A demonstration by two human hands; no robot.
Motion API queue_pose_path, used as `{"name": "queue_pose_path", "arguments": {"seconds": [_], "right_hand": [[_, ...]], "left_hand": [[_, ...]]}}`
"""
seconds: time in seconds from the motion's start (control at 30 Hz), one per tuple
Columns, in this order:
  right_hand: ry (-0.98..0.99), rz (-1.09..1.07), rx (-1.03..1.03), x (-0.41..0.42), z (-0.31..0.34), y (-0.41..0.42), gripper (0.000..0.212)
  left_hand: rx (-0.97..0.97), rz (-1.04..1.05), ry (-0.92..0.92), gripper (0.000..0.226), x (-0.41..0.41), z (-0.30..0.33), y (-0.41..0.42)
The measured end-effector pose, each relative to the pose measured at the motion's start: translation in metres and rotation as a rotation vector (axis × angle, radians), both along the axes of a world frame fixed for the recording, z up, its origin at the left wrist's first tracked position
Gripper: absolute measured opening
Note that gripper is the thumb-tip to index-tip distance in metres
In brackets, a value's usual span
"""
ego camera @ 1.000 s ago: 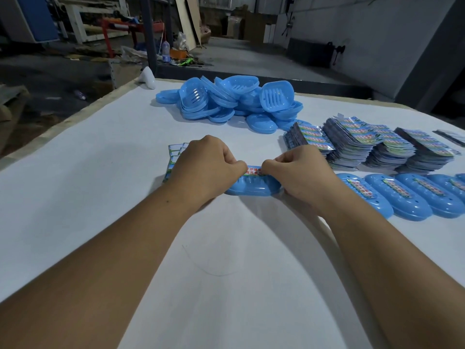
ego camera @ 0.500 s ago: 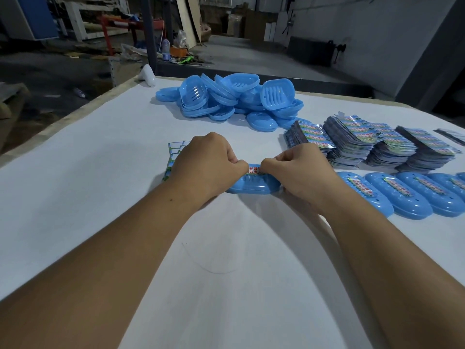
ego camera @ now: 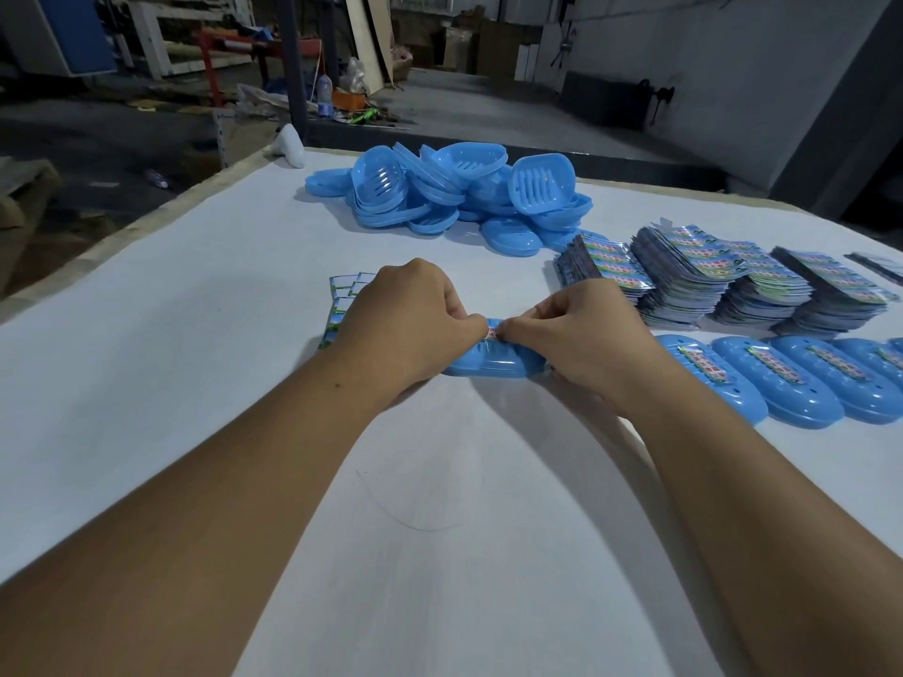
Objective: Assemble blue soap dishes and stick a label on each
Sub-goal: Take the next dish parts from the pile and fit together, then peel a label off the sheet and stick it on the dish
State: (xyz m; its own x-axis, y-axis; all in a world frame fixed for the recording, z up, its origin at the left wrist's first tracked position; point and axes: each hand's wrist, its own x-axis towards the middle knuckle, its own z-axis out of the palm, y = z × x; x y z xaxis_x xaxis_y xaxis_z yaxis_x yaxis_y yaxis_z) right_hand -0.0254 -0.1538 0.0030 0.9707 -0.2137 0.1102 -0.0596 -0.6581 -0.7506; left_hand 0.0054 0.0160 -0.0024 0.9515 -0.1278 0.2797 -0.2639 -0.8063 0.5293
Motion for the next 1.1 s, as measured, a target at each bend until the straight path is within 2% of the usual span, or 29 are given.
{"name": "queue_pose_path", "arguments": {"seconds": [0.27, 0.5, 0.7, 0.87, 0.97, 1.0, 1.1], "right_hand": [[0.023, -0.005, 0.03, 0.0, 0.001, -0.001, 0.031], [0.051, -0.023, 0.164, 0.003, -0.003, -0.001, 0.032], [0.043, -0.028, 0.153, 0.004, -0.004, -0.001, 0.032], [-0.08, -0.019, 0.11, 0.006, -0.003, -0.006, 0.025], [-0.138, 0.091, 0.042, 0.003, -0.001, -0.005, 0.016], [-0.123, 0.14, -0.013, 0.001, -0.001, -0.003, 0.017], [-0.049, 0.292, -0.18, -0.006, -0.001, 0.005, 0.045]], "left_hand": [[0.077, 0.037, -0.066, 0.035, 0.0, 0.002, -0.002], [-0.146, 0.037, 0.071, 0.027, 0.005, -0.006, 0.001], [-0.159, 0.033, 0.069, 0.027, 0.004, -0.006, 0.003], [-0.234, 0.075, 0.062, 0.027, 0.005, -0.002, 0.004], [-0.221, 0.141, 0.004, 0.026, 0.007, 0.002, 0.006], [-0.213, 0.158, -0.016, 0.027, 0.007, 0.003, 0.007], [-0.192, 0.171, -0.07, 0.03, 0.006, 0.003, 0.007]]}}
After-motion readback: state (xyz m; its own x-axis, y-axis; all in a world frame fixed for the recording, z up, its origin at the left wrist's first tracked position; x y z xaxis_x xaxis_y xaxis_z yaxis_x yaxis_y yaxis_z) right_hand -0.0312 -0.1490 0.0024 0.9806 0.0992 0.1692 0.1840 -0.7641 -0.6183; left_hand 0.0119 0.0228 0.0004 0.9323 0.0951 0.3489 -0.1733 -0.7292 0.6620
